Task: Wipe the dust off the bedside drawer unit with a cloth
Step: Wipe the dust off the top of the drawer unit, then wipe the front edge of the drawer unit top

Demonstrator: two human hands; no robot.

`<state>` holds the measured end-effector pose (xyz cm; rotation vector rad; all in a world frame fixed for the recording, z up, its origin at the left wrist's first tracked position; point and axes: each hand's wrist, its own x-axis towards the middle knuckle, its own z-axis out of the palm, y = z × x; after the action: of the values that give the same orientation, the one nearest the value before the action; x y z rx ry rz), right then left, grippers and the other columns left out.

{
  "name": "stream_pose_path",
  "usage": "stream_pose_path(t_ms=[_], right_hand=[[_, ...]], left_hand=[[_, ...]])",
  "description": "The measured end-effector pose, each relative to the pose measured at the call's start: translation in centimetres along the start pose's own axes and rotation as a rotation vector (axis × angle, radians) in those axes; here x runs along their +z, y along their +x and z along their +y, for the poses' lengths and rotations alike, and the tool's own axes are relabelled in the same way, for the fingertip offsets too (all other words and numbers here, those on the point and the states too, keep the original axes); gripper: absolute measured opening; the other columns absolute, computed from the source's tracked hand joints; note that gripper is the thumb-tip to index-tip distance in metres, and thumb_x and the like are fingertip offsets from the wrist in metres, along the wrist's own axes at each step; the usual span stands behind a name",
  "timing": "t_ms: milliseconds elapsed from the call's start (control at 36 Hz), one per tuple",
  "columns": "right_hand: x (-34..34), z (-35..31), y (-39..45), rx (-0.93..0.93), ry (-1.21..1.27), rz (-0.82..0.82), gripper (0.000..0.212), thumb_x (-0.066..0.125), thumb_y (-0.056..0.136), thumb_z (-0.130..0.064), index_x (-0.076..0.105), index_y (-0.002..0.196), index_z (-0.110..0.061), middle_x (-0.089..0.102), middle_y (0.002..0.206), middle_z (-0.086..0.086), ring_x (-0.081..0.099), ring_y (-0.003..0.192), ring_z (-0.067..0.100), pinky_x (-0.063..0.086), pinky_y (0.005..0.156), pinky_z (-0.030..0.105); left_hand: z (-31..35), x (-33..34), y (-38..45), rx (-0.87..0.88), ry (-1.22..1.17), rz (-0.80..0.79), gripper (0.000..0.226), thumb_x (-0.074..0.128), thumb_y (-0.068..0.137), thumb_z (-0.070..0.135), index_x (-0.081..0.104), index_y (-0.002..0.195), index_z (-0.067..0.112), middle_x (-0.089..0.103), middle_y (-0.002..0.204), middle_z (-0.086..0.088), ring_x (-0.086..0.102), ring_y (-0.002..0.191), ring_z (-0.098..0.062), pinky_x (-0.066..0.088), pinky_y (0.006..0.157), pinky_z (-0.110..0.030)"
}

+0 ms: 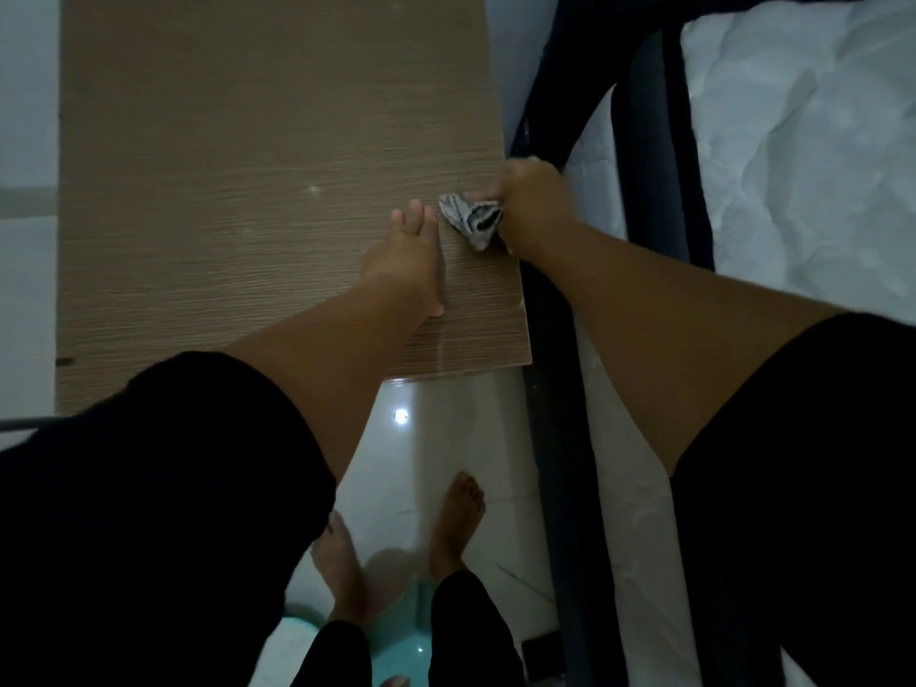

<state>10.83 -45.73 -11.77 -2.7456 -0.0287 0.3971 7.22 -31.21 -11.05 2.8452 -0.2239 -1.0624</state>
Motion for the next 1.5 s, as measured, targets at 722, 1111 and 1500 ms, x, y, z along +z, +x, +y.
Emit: stream_pose_path(t_ms=[722, 1111, 1500], right_hand=[[2.3, -1.9, -20.2, 0.396, 0.224, 0.139, 0.022, 0.053, 0.086, 0.0, 0.064, 0.105, 0.0, 0.065, 0.101, 0.02, 0.064, 0.092, 0.034, 0.054, 0.082, 0.047], [1.0, 3.4, -13.7, 0.572, 1.194, 0.364, 0.052, 0.031, 0.09, 0.018, 0.068, 0.076, -0.015, 0.068, 0.093, 0.002, 0.061, 0.066, 0.016, 0.054, 0.057, 0.031], [4.6, 5.7, -3.5, 0.239, 1.352, 0.387, 0.039, 0.034, 0.093, 0.013, 0.056, 0.121, 0.001, 0.062, 0.089, 0.007, 0.059, 0.067, 0.013, 0.054, 0.049, 0.014]], left_hand=[[-3.2, 1.5, -6.1, 0.168, 0.214, 0.046, 0.053, 0.055, 0.094, 0.029, 0.044, 0.14, 0.005, 0.045, 0.142, -0.015, 0.044, 0.13, -0.032, 0.04, 0.104, -0.038], [0.7, 0.2, -1.0, 0.257, 0.17, 0.14, 0.068, 0.046, 0.098, 0.034, 0.013, 0.154, 0.014, 0.008, 0.162, -0.002, 0.012, 0.149, -0.027, 0.014, 0.12, -0.038], [4.2, -2.8, 6.1, 0.219, 0.418, 0.373, 0.068, 0.046, 0.092, 0.054, 0.038, 0.145, 0.012, 0.039, 0.15, -0.01, 0.039, 0.135, -0.032, 0.035, 0.108, -0.04]])
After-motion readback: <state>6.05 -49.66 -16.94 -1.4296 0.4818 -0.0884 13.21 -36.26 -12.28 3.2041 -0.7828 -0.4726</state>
